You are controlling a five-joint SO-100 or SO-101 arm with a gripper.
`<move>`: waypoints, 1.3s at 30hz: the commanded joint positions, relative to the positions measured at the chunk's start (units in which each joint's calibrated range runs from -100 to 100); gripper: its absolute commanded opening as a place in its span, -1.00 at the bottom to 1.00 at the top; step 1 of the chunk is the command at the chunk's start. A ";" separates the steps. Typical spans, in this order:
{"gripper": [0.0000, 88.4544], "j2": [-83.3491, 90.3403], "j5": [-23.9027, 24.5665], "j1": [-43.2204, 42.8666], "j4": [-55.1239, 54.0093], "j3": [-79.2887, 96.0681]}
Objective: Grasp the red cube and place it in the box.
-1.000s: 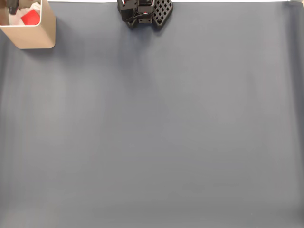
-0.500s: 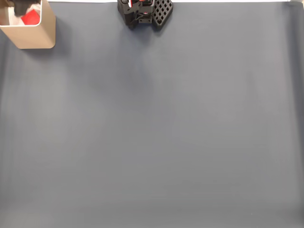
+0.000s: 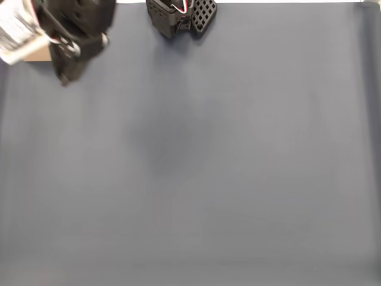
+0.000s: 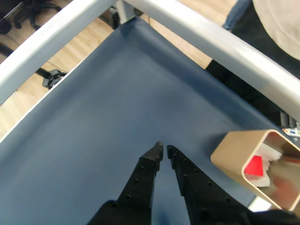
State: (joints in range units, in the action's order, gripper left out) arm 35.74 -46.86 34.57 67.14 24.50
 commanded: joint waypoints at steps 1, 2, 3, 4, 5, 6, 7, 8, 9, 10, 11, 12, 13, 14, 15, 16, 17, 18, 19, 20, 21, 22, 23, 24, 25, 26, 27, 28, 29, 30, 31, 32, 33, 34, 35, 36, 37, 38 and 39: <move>-1.00 3.35 -0.59 -5.10 -2.23 0.77; -1.00 3.87 -0.63 -6.30 -2.55 1.50; -1.00 4.39 -0.73 -7.44 -2.96 2.23; -1.00 4.99 -0.78 -8.72 -3.46 3.05; -1.00 5.51 -0.83 -9.92 -3.78 3.78; -1.00 6.12 -1.03 -11.06 -4.19 4.42; -1.00 6.64 -1.07 -12.41 -4.44 5.24; -1.00 7.16 -1.27 -13.55 -4.52 5.88; -1.00 7.76 -1.37 -14.75 -4.68 6.61; -1.00 8.37 -1.37 -16.10 -4.93 7.34; -1.00 8.98 -1.37 -17.31 -5.09 7.98; -1.00 9.58 -1.42 -18.59 -5.34 8.80; -1.00 10.28 -1.56 -19.87 -5.67 9.71; -1.00 11.06 -1.56 -21.00 -5.91 10.63; -1.00 11.75 -1.66 -22.21 -6.16 11.45; -1.00 12.62 -1.71 -23.42 -6.49 12.54; -1.00 13.40 -1.76 -24.48 -6.73 13.45; -1.00 14.26 -1.76 -25.55 -6.98 14.46; -1.00 15.13 -1.90 -26.62 -7.31 15.55; -1.00 16.00 -2.00 -27.61 -7.47 16.56; -1.00 16.78 -2.00 -28.60 -7.64 17.56; -1.00 17.64 -2.00 -29.53 -7.72 18.56; -1.00 18.42 -2.00 -30.31 -7.88 19.57; -1.00 19.20 -2.10 -31.16 -8.13 20.66; -1.00 20.16 -2.10 -31.87 -8.54 21.85; -1.00 21.02 -2.05 -32.58 -8.87 22.94; -1.00 21.89 -1.95 -33.22 -9.11 24.04; -1.00 22.76 -1.95 -33.86 -9.36 25.22; -1.00 23.71 -1.90 -34.43 -9.52 26.23; -1.00 24.58 -1.86 -35.00 -9.68 27.23; -1.00 25.53 -1.81 -35.49 -9.85 28.42; -1.00 26.48 -1.81 -35.99 -10.09 29.51; -1.00 27.35 -1.81 -36.35 -10.34 30.61; -1.00 28.22 -1.76 -36.77 -10.50 31.70; -1.00 29.08 -1.76 -37.06 -10.59 32.71; -1.00 29.95 -1.76 -37.34 -10.75 33.71; -1.00 30.82 -1.71 -37.55 -10.83 34.71; -1.00 31.77 -1.71 -37.69 -10.91 35.81; -1.00 32.63 -1.71 -37.77 -10.91 36.81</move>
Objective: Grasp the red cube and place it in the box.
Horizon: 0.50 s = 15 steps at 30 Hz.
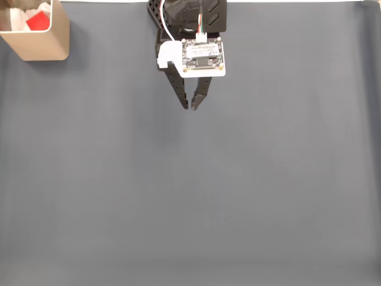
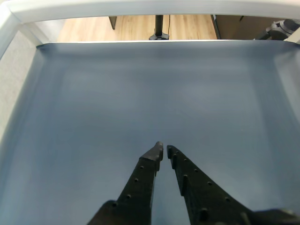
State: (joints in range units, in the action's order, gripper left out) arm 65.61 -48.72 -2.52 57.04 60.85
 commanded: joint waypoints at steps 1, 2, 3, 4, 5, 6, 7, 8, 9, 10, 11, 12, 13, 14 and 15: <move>-1.00 3.71 0.15 -0.67 -0.89 1.56; -1.00 4.67 0.15 -0.67 -0.97 2.65; -1.00 5.71 0.10 -0.67 -0.97 3.93; -1.00 6.92 0.05 -0.67 -0.97 5.21; -1.00 8.22 0.00 -0.67 -1.14 6.58; -1.00 9.43 0.00 -0.67 -1.22 7.95; -1.00 10.56 0.00 -0.67 -1.30 9.22; -1.00 11.51 0.00 -0.74 -1.38 10.41; -1.00 12.47 0.10 -0.74 -1.38 11.50; -1.00 13.33 0.20 -0.82 -1.38 12.69; -1.00 14.11 0.29 -0.82 -1.38 13.79; -1.00 14.81 0.29 -0.67 -1.38 14.79; -1.00 15.41 0.39 -0.53 -1.38 15.79; -1.00 16.11 0.39 -0.25 -1.38 16.80; -1.00 16.80 0.34 -0.03 -1.38 17.80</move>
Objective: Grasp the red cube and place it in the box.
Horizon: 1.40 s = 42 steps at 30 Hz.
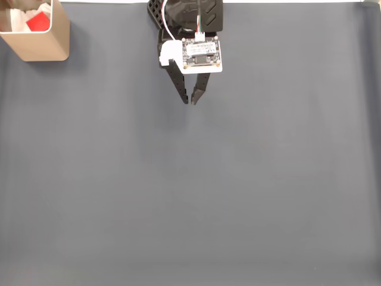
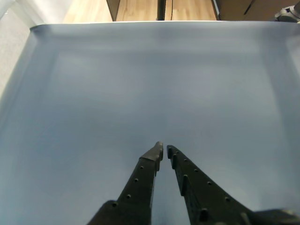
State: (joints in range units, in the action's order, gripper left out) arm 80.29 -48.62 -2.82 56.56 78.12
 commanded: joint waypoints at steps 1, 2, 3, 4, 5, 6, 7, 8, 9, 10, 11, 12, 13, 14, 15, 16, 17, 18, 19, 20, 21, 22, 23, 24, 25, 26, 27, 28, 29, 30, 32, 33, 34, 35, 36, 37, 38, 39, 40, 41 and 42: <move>-1.00 2.73 0.20 0.55 -0.91 1.35; -1.00 3.34 0.15 0.69 -0.91 2.08; -1.00 3.86 0.15 0.83 -0.91 2.81; -1.00 4.46 0.15 0.97 -0.91 3.45; -1.00 5.07 0.20 1.11 -0.99 4.18; -1.00 5.59 0.24 1.19 -0.99 4.91; -1.00 6.28 0.29 1.19 -0.99 5.73; -1.00 6.89 0.34 1.33 -0.99 6.55; -1.00 7.41 0.34 1.40 -0.99 7.28; -1.00 7.93 0.39 1.47 -0.99 8.10; -1.00 8.53 0.44 1.54 -0.99 8.83; -1.00 9.14 0.49 1.61 -0.99 9.75; -1.00 9.75 0.49 1.75 -0.99 10.57; -1.00 10.35 0.49 1.82 -0.99 11.39; -1.00 11.05 0.49 1.97 -0.99 12.21; -1.00 11.57 0.49 2.04 -0.99 12.94; -1.00 12.26 0.49 2.11 -0.99 13.76; -1.00 12.87 0.49 2.18 -0.99 14.49; -1.00 13.47 0.49 2.18 -0.99 15.22; -1.00 13.91 0.44 2.18 -0.99 15.95; -1.00 14.51 0.39 2.18 -0.99 16.86; -1.00 15.12 0.34 2.18 -0.91 17.68; -1.00 15.47 0.34 2.18 -0.74 18.32; -1.00 15.81 0.24 2.18 -0.74 19.14; -1.00 16.16 0.24 2.18 -0.74 19.96; -1.00 16.77 0.24 2.18 -0.74 20.79; -1.00 17.29 0.20 2.18 -0.58 21.52; -1.00 17.55 0.29 2.18 0.16 21.61; -1.00 17.81 0.39 1.90 0.98 21.61; -1.00 17.98 0.54 1.68 1.55 21.61; -1.00 18.33 0.93 1.33 2.70 21.61; -1.00 18.50 1.03 1.19 3.44 21.70; -1.00 18.67 1.22 1.04 4.26 21.70; -1.00 18.93 1.27 0.90 5.24 21.70; -1.00 19.19 1.42 0.83 6.22 21.70; -1.00 19.37 1.47 0.83 7.13 21.70; -1.00 19.37 1.56 0.83 7.78 21.70; -1.00 19.37 1.66 0.83 8.27 21.70; -1.00 19.37 1.81 0.83 8.68 21.70; -1.00 19.37 1.86 0.83 9.17 21.70; -1.00 19.37 1.90 0.83 9.67 21.70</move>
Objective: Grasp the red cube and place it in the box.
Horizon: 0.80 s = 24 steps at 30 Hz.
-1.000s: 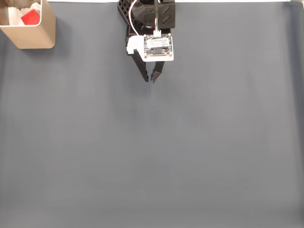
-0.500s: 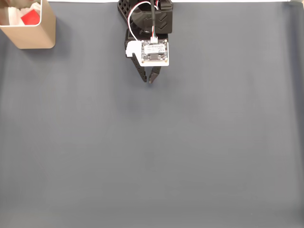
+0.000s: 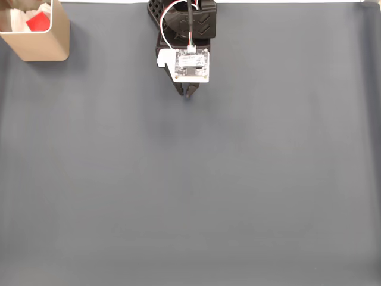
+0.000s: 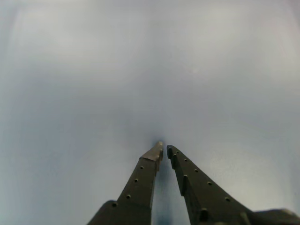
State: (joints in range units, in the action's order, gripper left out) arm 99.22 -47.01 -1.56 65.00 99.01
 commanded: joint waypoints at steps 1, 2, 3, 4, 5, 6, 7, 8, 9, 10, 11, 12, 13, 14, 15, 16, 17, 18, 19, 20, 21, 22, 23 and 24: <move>-1.00 0.43 0.24 -0.43 1.73 0.81; -1.00 0.43 0.24 -0.43 2.22 0.81; -1.00 0.43 0.24 -0.43 2.71 0.81; -1.00 0.43 0.24 -0.43 3.28 0.81; -1.00 0.43 0.24 -0.43 3.86 0.81; -1.00 0.43 0.29 -0.43 4.43 0.81; -1.00 0.52 0.39 -0.43 4.92 0.81; -1.00 0.52 0.59 -0.43 5.41 0.81; -1.00 0.52 0.73 -0.43 5.91 0.81; -1.00 0.52 0.78 -0.43 6.32 0.81; -1.00 0.52 0.83 -0.43 6.81 0.81; -1.00 0.52 0.83 -0.36 7.30 0.81; -0.99 0.52 0.83 -0.29 7.71 0.81; -0.99 0.52 0.83 -0.22 8.20 0.81; -0.99 0.52 0.83 -0.22 8.69 0.81; -0.99 0.52 0.78 -0.15 9.18 0.81; -1.00 0.52 0.78 -0.08 9.59 0.81; -1.00 0.52 0.83 -0.08 9.84 0.81; -1.00 0.52 0.88 -0.08 10.09 0.81; -1.00 0.52 0.93 -0.08 10.09 0.81; -1.00 0.52 1.03 -0.08 10.09 0.81; -1.00 0.52 1.07 -0.08 10.09 0.81; -1.00 0.52 1.07 0.00 10.09 0.81; -1.00 0.52 1.07 0.14 10.09 0.81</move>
State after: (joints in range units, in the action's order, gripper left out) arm 100.00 -46.52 -1.56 73.99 99.01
